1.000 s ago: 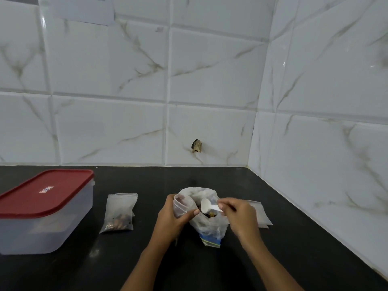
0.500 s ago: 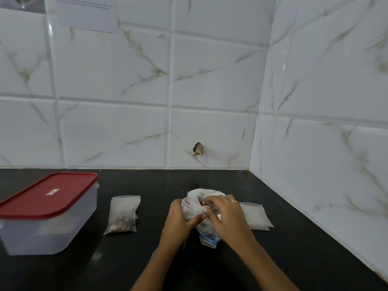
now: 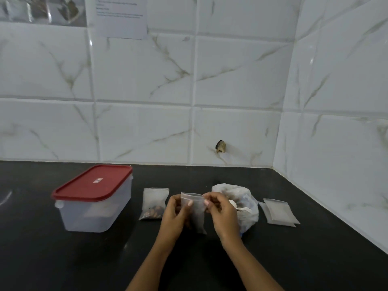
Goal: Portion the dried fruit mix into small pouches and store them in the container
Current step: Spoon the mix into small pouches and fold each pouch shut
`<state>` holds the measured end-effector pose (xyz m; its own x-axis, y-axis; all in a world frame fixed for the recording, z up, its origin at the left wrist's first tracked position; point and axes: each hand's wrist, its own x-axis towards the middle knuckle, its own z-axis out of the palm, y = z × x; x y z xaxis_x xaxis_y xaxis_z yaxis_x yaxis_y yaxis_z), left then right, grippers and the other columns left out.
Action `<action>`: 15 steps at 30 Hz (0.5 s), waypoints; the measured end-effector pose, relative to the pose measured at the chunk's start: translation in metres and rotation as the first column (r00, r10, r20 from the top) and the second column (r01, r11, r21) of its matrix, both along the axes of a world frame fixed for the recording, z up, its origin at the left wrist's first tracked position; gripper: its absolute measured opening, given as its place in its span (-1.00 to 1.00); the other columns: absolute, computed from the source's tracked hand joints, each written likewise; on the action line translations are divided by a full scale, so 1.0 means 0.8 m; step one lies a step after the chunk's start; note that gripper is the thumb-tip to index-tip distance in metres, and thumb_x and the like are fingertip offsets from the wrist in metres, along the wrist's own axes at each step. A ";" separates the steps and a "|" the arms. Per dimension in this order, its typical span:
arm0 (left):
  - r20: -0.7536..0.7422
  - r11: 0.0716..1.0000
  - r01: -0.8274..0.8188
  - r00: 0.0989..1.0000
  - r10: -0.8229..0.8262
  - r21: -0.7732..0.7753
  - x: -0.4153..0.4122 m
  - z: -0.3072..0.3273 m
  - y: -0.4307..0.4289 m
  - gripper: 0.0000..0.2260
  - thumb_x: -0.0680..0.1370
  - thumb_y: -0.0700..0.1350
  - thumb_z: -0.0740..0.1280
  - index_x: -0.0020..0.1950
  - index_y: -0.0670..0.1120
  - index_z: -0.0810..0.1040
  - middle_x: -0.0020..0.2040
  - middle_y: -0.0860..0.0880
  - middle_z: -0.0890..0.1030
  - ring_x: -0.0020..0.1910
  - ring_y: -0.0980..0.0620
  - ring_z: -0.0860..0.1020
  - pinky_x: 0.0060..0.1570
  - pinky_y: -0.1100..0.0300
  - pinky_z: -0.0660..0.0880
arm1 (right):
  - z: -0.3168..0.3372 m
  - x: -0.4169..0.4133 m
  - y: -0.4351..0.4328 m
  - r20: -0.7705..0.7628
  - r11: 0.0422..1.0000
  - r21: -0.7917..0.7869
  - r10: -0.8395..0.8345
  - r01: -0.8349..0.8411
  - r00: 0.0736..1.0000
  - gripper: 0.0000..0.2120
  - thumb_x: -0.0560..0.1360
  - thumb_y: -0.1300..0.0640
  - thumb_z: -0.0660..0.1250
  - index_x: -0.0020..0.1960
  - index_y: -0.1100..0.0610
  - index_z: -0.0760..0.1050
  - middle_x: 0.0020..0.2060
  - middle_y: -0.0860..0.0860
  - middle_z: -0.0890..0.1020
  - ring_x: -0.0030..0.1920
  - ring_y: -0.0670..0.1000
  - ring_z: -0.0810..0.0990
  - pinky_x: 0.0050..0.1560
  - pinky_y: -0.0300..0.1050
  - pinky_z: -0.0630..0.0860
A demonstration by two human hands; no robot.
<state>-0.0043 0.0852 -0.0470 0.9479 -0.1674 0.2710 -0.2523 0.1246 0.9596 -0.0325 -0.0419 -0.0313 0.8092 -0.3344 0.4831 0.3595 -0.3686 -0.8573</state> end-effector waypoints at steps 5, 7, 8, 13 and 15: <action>-0.026 0.989 -0.112 0.994 0.110 -0.095 0.003 -0.002 0.010 -0.88 0.56 -0.14 0.26 0.00 -0.19 0.50 -0.05 -0.14 0.57 -0.13 -0.01 0.57 -0.26 0.21 0.55 | -0.010 0.008 0.014 0.112 0.995 0.099 -0.010 -0.001 0.994 -0.71 0.46 0.33 0.35 0.04 -0.01 0.46 -0.22 -0.07 0.57 -0.17 -0.25 0.56 -0.09 -0.43 0.47; -0.017 0.991 -0.111 0.994 0.110 -0.070 0.004 -0.002 0.009 -0.89 0.56 -0.15 0.26 -0.01 -0.18 0.51 -0.06 -0.12 0.58 -0.14 0.02 0.59 -0.33 0.30 0.53 | -0.012 0.009 0.010 0.103 0.992 0.123 0.013 -0.026 0.995 -0.69 0.47 0.33 0.34 0.06 -0.03 0.43 -0.22 -0.05 0.56 -0.18 -0.20 0.55 -0.09 -0.42 0.47; -0.003 0.992 -0.112 0.994 0.112 -0.055 0.004 -0.003 0.008 -0.90 0.57 -0.16 0.26 -0.03 -0.17 0.52 -0.07 -0.12 0.59 -0.15 0.05 0.59 -0.35 0.35 0.51 | -0.013 0.008 0.008 0.103 0.991 0.129 0.025 -0.038 0.994 -0.69 0.48 0.33 0.33 0.06 -0.04 0.41 -0.22 -0.05 0.55 -0.18 -0.18 0.55 -0.09 -0.40 0.47; 0.018 0.989 -0.146 0.989 0.146 0.014 0.005 -0.005 0.005 -0.88 0.59 -0.16 0.22 -0.10 -0.10 0.52 -0.13 -0.07 0.58 -0.19 0.08 0.56 -0.35 0.39 0.47 | -0.020 0.006 0.011 0.111 0.994 0.068 0.076 -0.084 0.991 -0.72 0.52 0.34 0.26 0.12 0.02 0.36 -0.20 -0.05 0.50 -0.19 -0.29 0.50 -0.09 -0.45 0.43; 0.016 0.988 -0.153 0.988 0.153 0.008 0.006 -0.005 0.005 -0.87 0.59 -0.16 0.22 -0.10 -0.11 0.53 -0.14 -0.09 0.59 -0.17 0.04 0.57 -0.28 0.30 0.49 | -0.021 0.008 0.011 0.091 0.987 0.103 0.115 -0.124 0.989 -0.73 0.53 0.30 0.26 0.15 0.04 0.36 -0.18 -0.04 0.49 -0.18 -0.29 0.50 -0.08 -0.44 0.44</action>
<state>0.0003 0.0894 -0.0508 0.9583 -0.0234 0.2848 -0.2825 0.0742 0.9564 -0.0260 -0.0329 -0.0481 0.8042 -0.2916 0.5178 0.4685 -0.2251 -0.8543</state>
